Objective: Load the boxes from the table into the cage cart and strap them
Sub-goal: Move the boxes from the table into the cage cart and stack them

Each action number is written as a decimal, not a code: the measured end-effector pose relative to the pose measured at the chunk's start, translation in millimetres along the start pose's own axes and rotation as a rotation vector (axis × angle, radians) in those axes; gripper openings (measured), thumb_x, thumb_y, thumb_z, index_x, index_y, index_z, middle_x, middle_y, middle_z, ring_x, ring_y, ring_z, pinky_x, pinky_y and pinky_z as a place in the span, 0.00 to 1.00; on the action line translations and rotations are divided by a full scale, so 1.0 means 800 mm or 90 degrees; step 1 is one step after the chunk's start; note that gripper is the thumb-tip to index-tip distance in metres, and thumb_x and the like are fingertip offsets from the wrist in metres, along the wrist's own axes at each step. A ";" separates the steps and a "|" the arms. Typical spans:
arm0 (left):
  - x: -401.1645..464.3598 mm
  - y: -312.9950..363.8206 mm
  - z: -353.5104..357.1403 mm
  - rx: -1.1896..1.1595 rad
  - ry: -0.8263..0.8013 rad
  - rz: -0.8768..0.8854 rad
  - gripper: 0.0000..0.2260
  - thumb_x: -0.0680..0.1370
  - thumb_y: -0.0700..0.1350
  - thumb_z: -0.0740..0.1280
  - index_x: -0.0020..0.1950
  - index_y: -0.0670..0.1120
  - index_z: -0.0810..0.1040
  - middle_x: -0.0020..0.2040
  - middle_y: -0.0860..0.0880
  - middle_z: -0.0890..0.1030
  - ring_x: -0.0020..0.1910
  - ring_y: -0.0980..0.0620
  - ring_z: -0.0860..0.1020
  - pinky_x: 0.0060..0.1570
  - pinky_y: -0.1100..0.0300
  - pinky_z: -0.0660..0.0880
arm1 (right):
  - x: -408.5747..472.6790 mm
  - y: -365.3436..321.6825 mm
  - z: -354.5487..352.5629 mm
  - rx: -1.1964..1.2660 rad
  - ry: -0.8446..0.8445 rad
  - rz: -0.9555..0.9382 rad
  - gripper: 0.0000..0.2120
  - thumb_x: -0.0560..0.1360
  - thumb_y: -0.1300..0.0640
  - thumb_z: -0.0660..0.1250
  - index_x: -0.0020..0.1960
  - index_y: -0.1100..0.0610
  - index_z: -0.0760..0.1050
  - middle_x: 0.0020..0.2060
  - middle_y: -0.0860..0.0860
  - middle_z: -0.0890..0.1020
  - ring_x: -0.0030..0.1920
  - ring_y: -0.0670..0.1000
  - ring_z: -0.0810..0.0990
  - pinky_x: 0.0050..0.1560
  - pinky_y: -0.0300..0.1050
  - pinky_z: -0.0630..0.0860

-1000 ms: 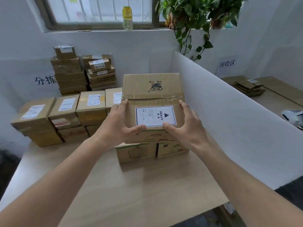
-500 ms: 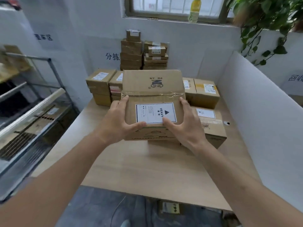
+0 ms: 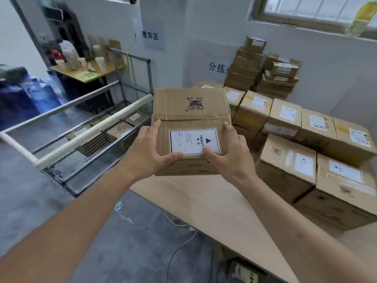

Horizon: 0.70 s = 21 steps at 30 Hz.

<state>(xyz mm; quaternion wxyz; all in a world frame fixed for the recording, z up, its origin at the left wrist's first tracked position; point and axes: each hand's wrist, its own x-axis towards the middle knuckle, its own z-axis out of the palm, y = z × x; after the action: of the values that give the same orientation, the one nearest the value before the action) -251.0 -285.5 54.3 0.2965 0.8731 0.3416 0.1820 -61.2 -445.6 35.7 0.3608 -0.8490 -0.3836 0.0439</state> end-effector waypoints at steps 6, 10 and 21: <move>0.020 -0.131 -0.089 0.009 0.009 -0.043 0.55 0.67 0.70 0.74 0.85 0.49 0.52 0.81 0.47 0.61 0.79 0.49 0.62 0.75 0.51 0.62 | 0.035 -0.105 0.123 0.019 -0.041 -0.003 0.45 0.72 0.32 0.69 0.82 0.41 0.51 0.64 0.49 0.71 0.55 0.50 0.74 0.50 0.49 0.73; 0.030 -0.202 -0.139 0.025 0.013 -0.067 0.56 0.67 0.72 0.73 0.85 0.48 0.53 0.80 0.47 0.62 0.77 0.49 0.63 0.74 0.51 0.63 | 0.053 -0.164 0.189 0.022 -0.064 -0.017 0.45 0.72 0.32 0.69 0.82 0.41 0.52 0.66 0.51 0.71 0.59 0.52 0.75 0.50 0.49 0.72; 0.073 -0.339 -0.218 0.031 0.055 -0.171 0.54 0.68 0.70 0.74 0.85 0.48 0.54 0.79 0.46 0.64 0.78 0.48 0.63 0.75 0.52 0.62 | 0.138 -0.268 0.327 0.010 -0.151 -0.073 0.45 0.72 0.30 0.68 0.82 0.40 0.52 0.64 0.51 0.72 0.59 0.52 0.75 0.55 0.53 0.79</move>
<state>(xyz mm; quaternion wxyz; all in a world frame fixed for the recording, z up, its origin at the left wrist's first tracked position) -433.6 -15.3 19.1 0.2820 0.8176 0.4724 0.1699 -208.7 -123.1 4.1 0.3216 -0.8115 -0.4712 0.1264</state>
